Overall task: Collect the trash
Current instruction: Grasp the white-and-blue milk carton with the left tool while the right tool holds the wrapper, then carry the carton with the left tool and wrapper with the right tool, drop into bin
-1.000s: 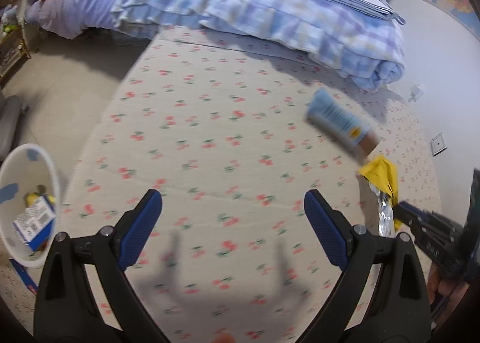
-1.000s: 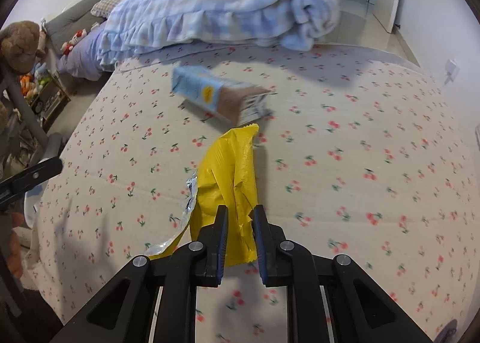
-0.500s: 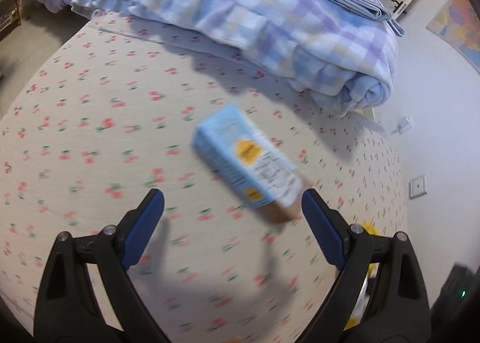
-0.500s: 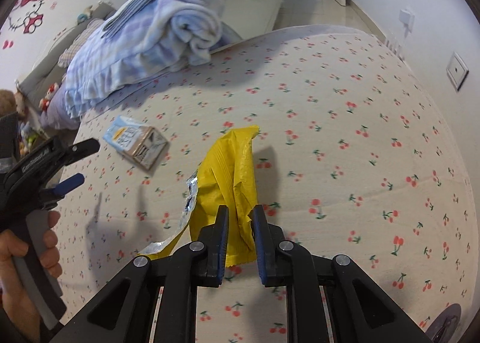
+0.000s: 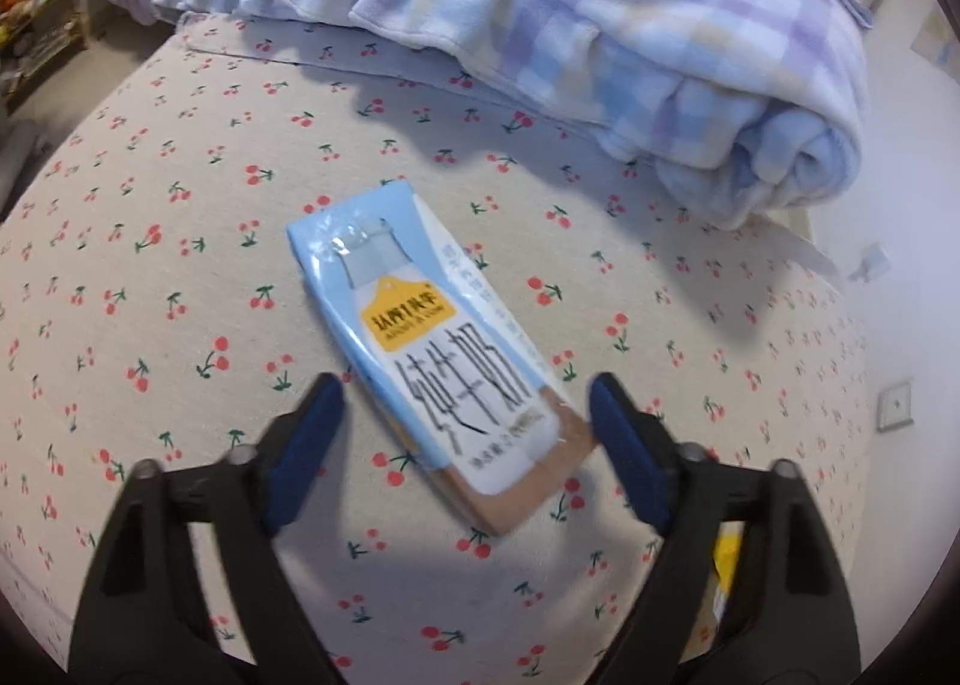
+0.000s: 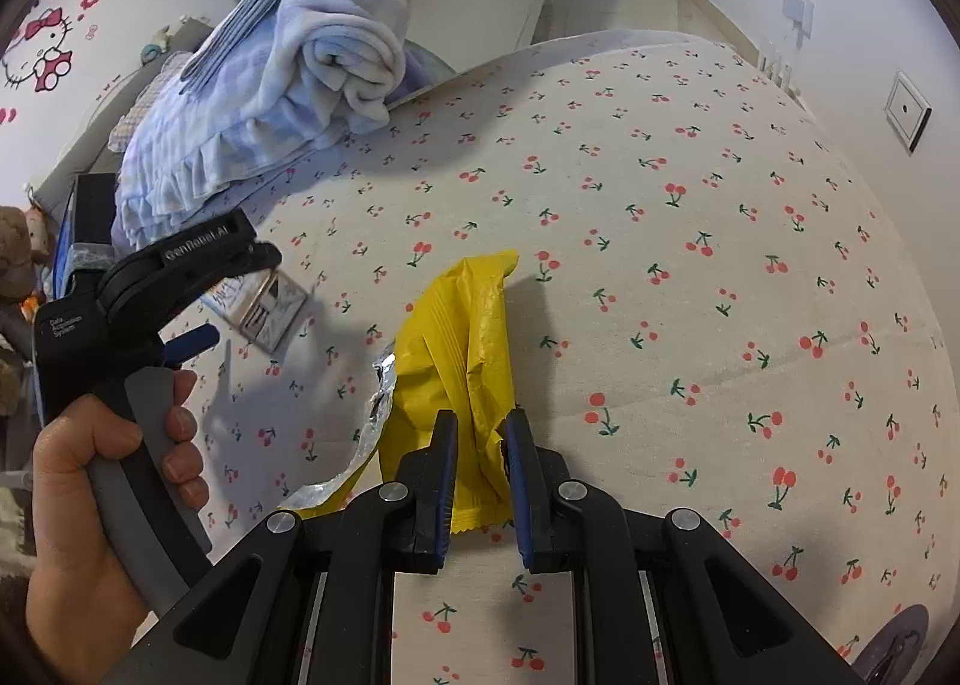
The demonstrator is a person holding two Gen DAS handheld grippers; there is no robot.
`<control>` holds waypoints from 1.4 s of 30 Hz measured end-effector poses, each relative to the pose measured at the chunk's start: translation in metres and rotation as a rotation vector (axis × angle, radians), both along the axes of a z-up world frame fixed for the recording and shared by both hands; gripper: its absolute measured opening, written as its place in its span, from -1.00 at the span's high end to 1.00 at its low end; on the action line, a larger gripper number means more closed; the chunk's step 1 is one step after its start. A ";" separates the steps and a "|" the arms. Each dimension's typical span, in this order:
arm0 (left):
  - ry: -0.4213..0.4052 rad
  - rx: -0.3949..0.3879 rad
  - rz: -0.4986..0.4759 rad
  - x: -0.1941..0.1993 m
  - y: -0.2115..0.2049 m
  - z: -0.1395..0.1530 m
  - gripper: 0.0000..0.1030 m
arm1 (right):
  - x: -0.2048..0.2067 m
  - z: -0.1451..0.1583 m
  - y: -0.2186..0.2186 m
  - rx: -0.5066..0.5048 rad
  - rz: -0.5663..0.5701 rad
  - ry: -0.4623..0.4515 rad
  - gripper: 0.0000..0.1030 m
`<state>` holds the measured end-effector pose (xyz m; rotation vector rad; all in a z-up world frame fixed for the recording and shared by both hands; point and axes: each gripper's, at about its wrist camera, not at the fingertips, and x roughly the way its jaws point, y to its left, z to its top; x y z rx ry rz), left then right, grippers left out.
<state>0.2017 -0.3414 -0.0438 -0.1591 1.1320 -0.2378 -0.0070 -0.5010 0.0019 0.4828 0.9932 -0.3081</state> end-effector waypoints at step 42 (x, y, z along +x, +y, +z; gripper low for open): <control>-0.035 -0.088 -0.149 -0.044 0.268 0.034 -0.06 | 0.073 0.027 0.192 -0.069 0.282 -0.027 0.67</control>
